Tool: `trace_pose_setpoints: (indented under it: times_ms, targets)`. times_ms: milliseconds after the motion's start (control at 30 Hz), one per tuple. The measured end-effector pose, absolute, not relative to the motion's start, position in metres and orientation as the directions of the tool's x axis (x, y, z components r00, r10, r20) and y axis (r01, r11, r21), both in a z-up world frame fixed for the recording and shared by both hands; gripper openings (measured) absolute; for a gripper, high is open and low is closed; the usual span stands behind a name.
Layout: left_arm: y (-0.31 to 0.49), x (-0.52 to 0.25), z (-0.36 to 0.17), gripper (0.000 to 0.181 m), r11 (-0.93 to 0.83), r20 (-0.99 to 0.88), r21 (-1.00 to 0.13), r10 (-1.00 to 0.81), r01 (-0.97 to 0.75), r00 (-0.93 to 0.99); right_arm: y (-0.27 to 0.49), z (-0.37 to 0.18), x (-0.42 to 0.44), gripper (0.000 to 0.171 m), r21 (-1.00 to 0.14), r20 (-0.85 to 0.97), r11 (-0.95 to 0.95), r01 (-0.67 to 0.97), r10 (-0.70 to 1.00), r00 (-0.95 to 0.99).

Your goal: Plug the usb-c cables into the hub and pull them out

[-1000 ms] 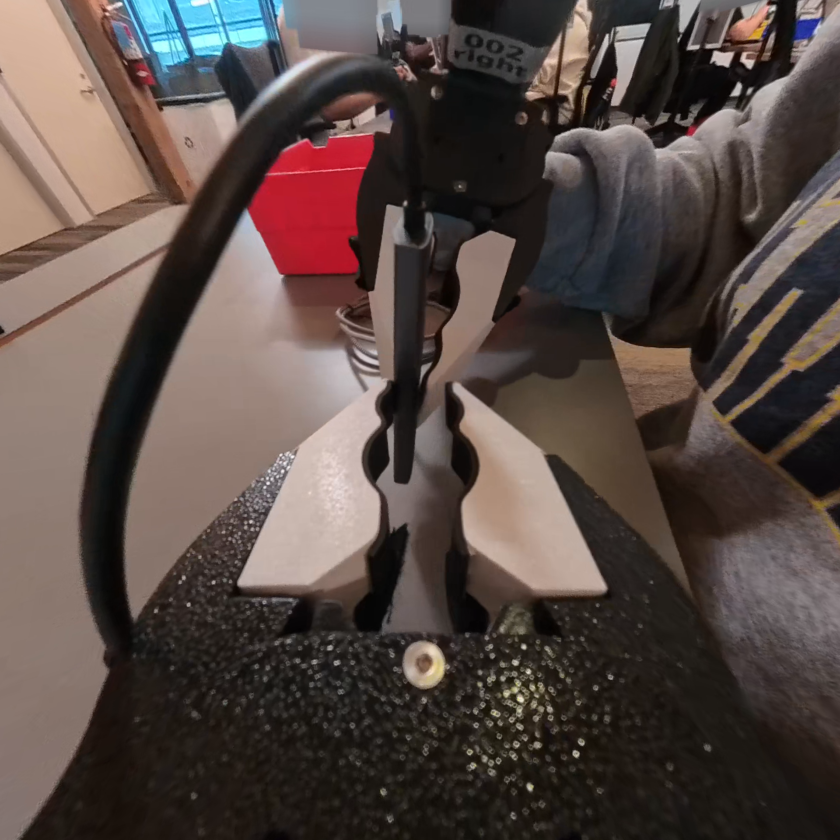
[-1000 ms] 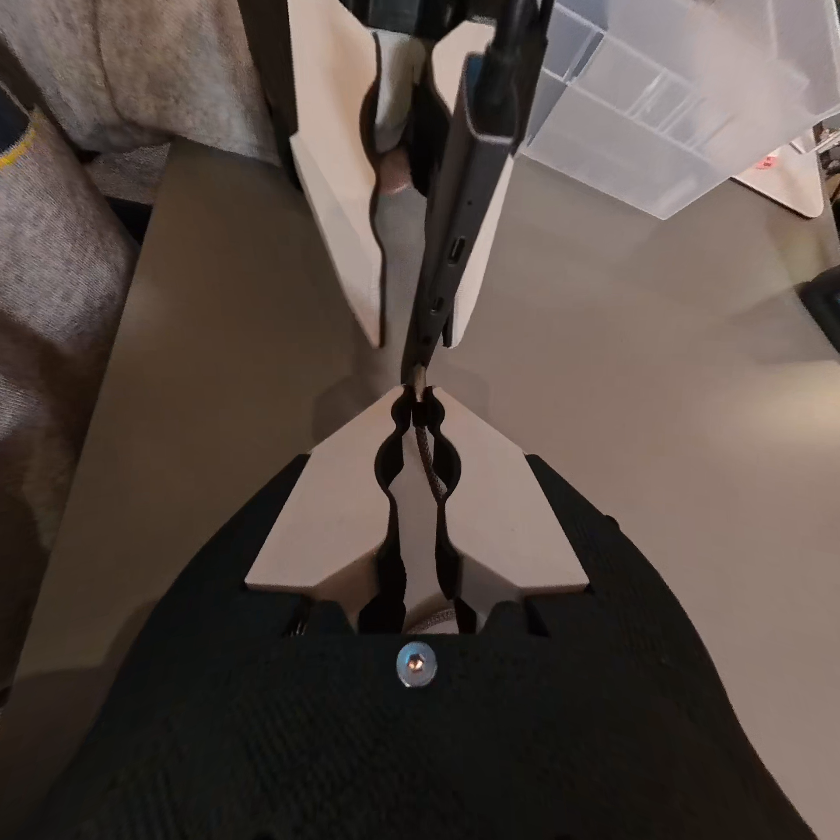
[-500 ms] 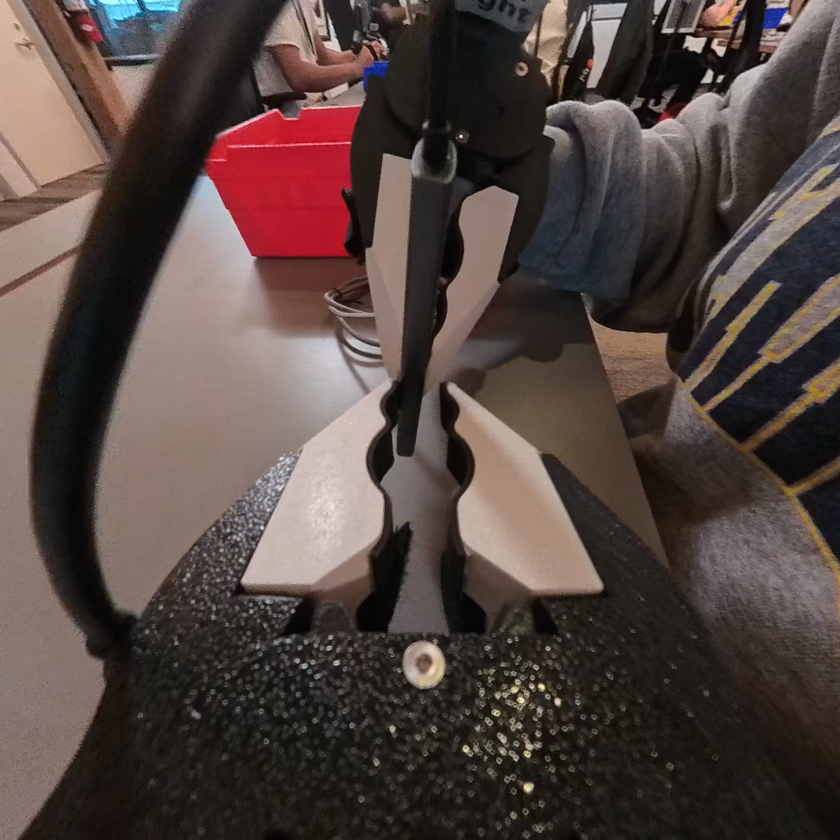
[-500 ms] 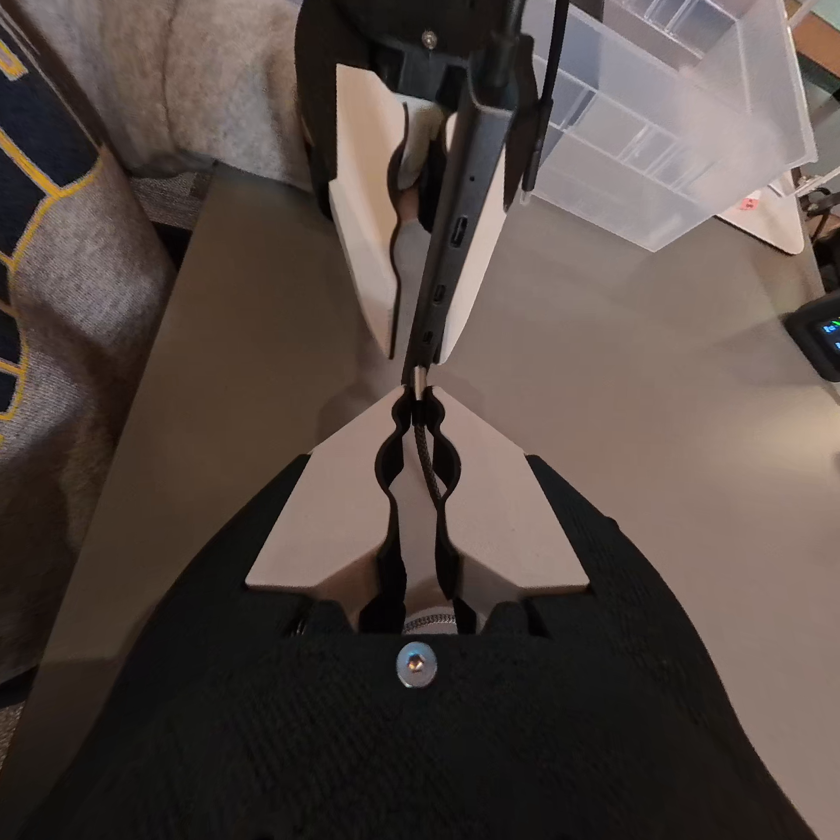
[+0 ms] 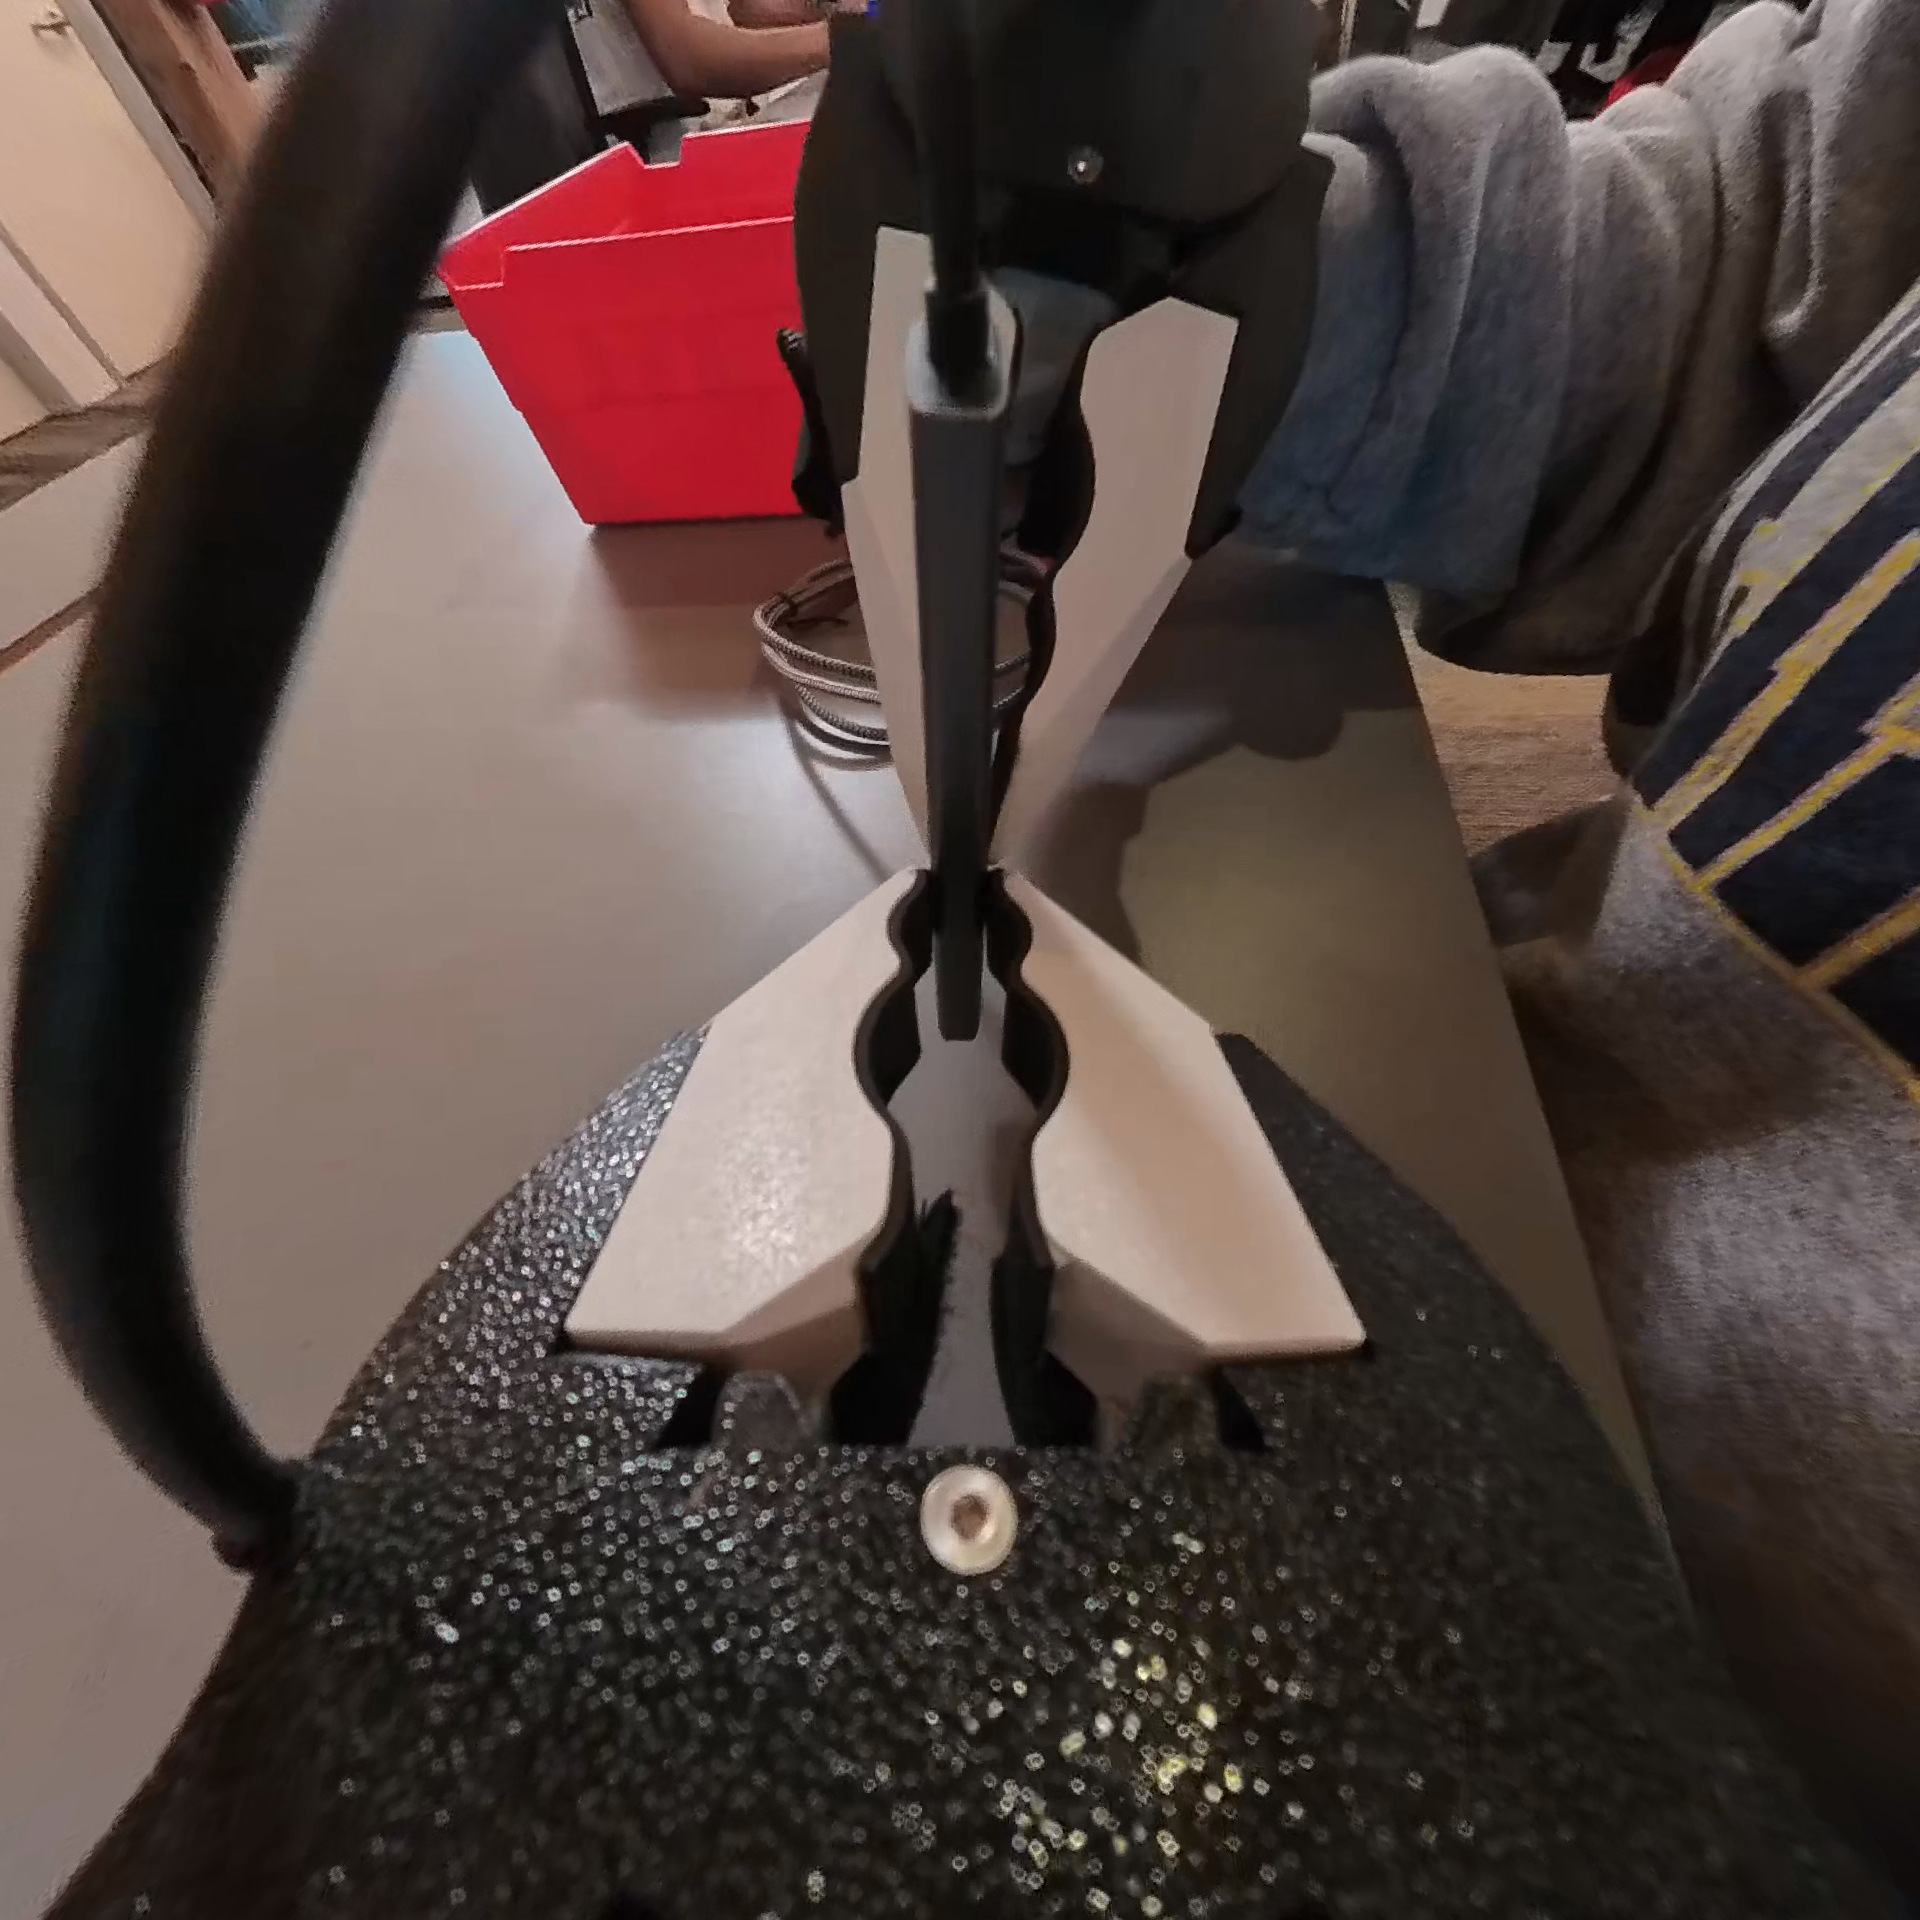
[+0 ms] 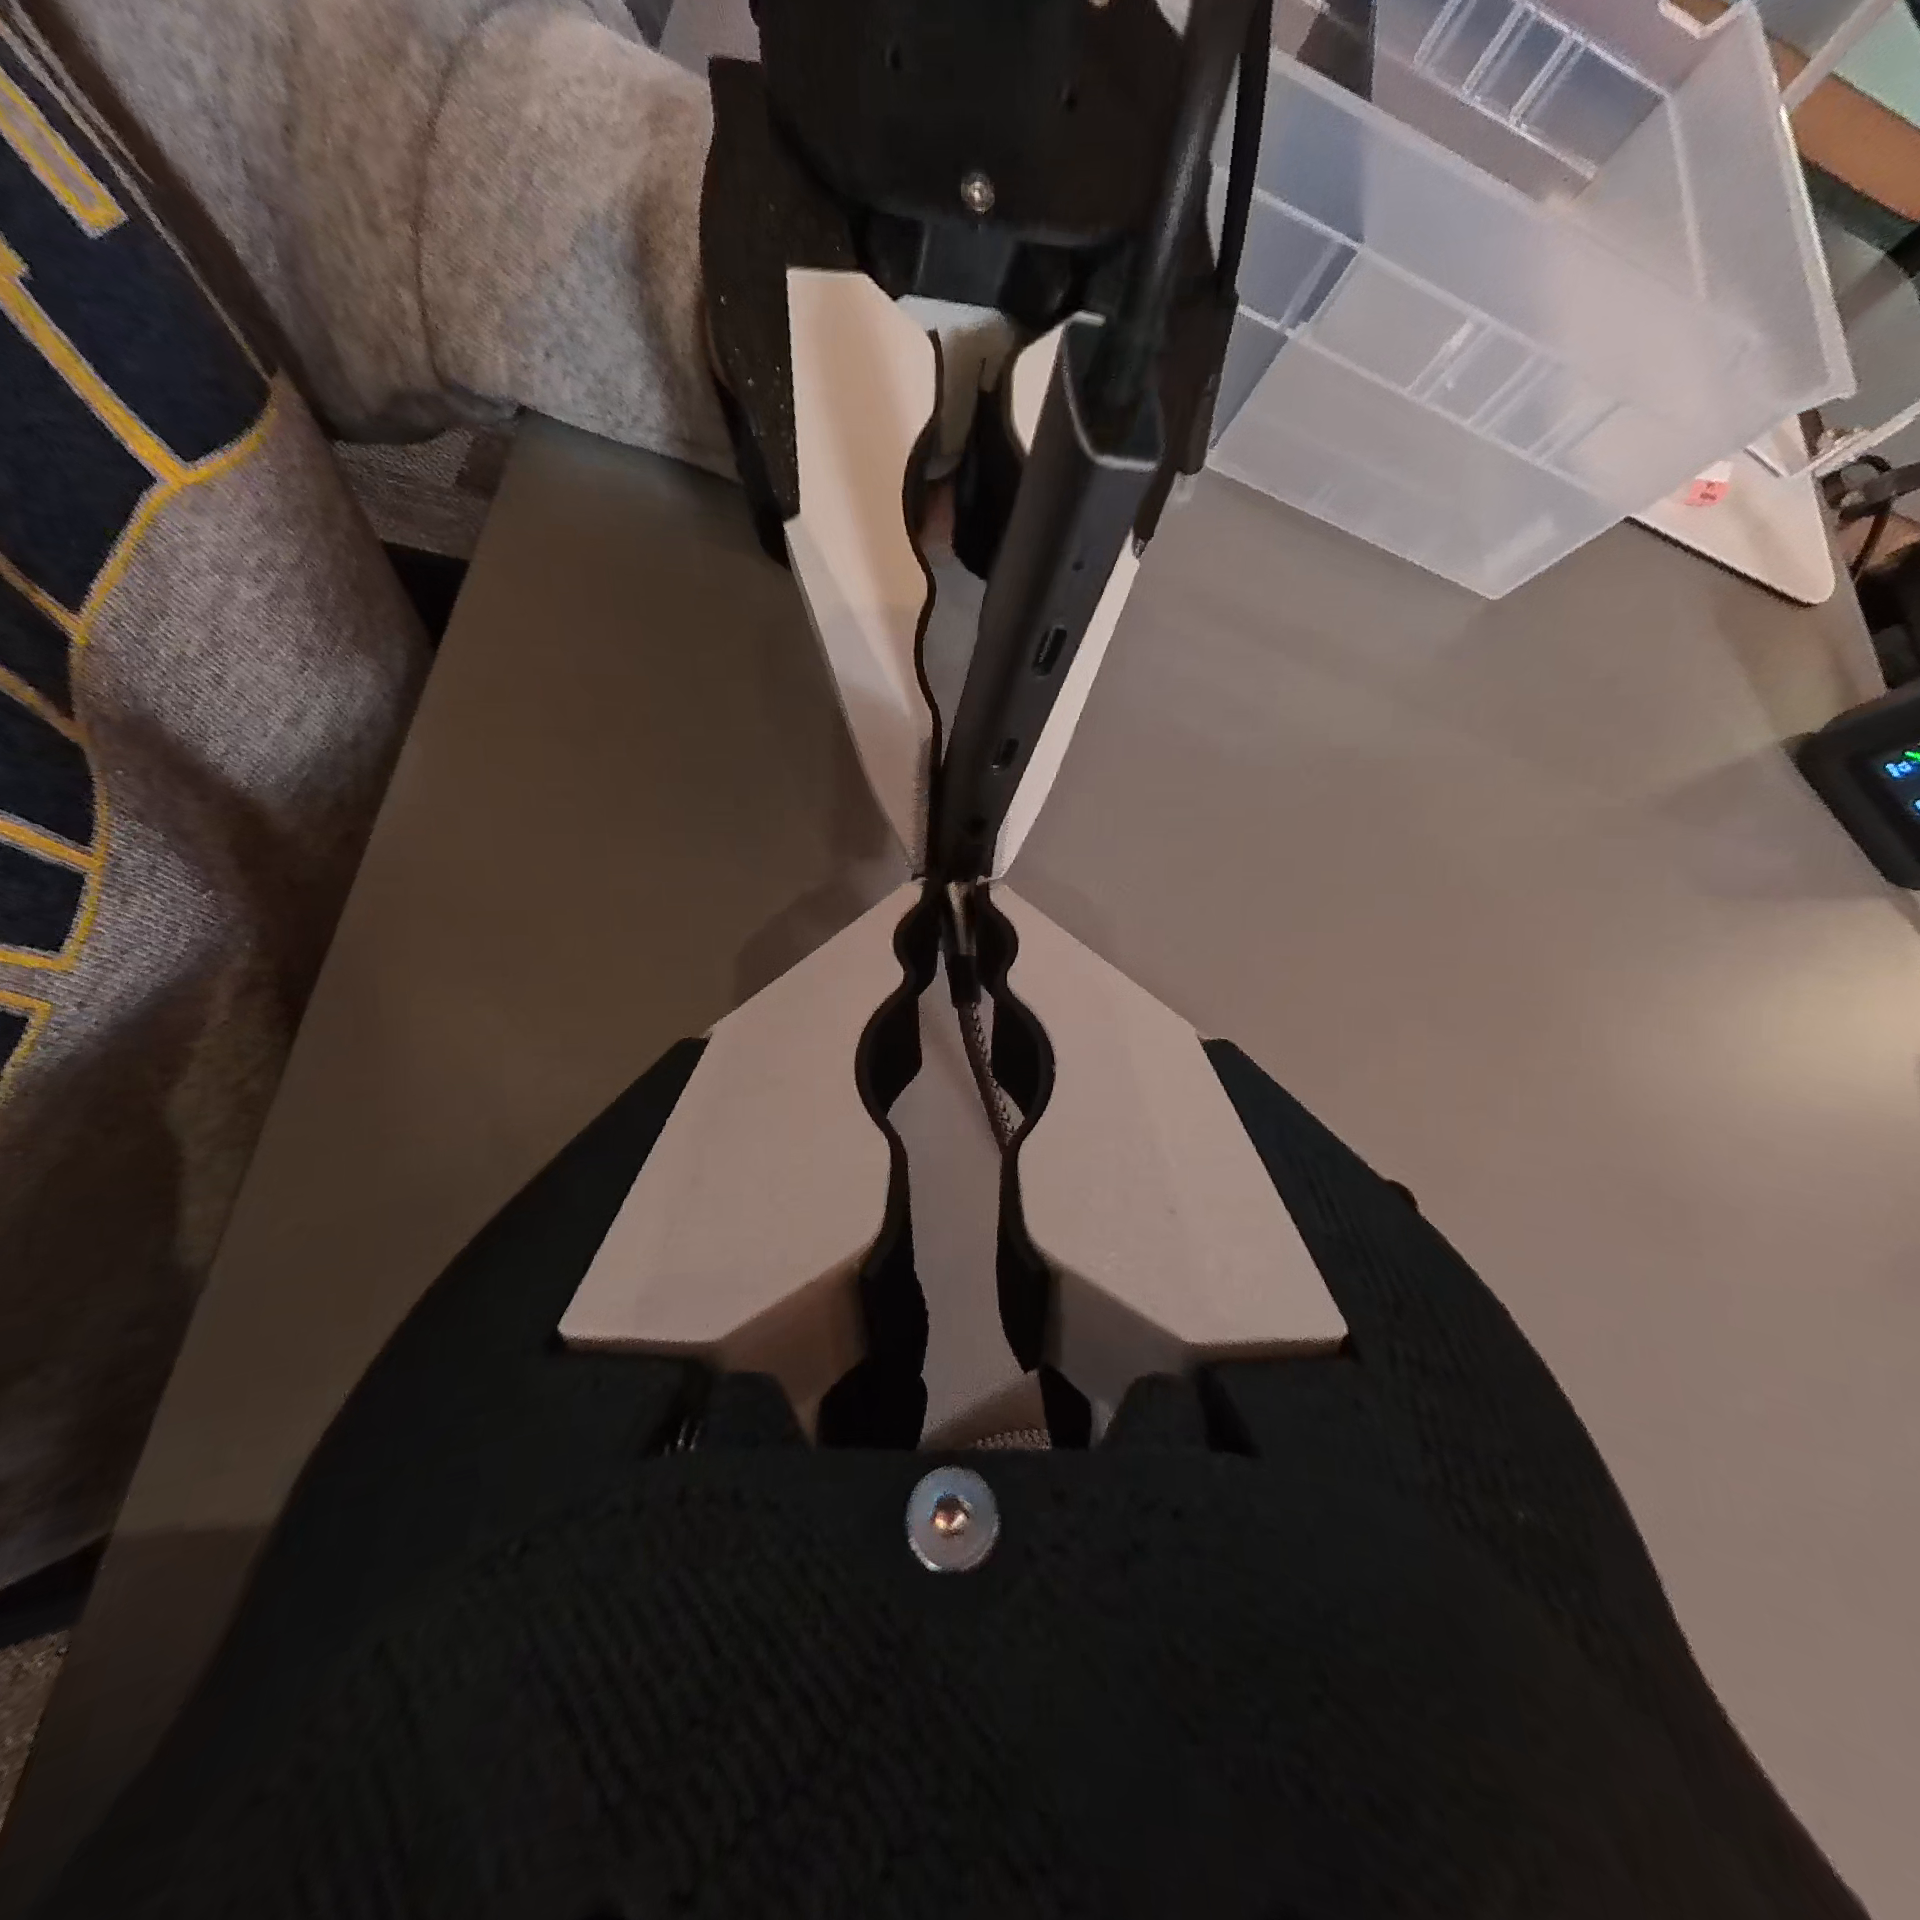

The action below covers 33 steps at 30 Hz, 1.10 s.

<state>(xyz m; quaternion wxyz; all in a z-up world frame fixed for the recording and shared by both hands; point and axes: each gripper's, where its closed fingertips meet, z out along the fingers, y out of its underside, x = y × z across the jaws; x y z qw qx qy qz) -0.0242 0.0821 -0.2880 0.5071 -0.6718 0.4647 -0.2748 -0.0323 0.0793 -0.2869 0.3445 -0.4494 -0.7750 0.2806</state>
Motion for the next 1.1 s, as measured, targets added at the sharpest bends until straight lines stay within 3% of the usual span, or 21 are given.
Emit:
trace_pose_setpoints:
  times_ms: [600,1033,1100]
  targets:
    - [0.081,-0.024,-0.288,0.008,-0.015,-0.146,-0.933,-0.898,-0.361,0.415,0.080,-0.289,-0.032,0.005,-0.711,0.306,0.469,0.524,0.877,-0.369]
    - [0.042,0.009,-0.258,0.008,0.089,-0.175,-0.955,-0.939,-0.281,0.296,0.042,-0.258,0.002,0.004,-0.776,0.230,0.430,0.461,0.874,-0.428]
    - [0.046,-0.011,-0.264,0.008,0.103,-0.259,-0.907,-0.900,-0.408,0.350,0.073,-0.256,0.026,0.004,-0.688,0.329,0.451,0.568,0.892,-0.309]
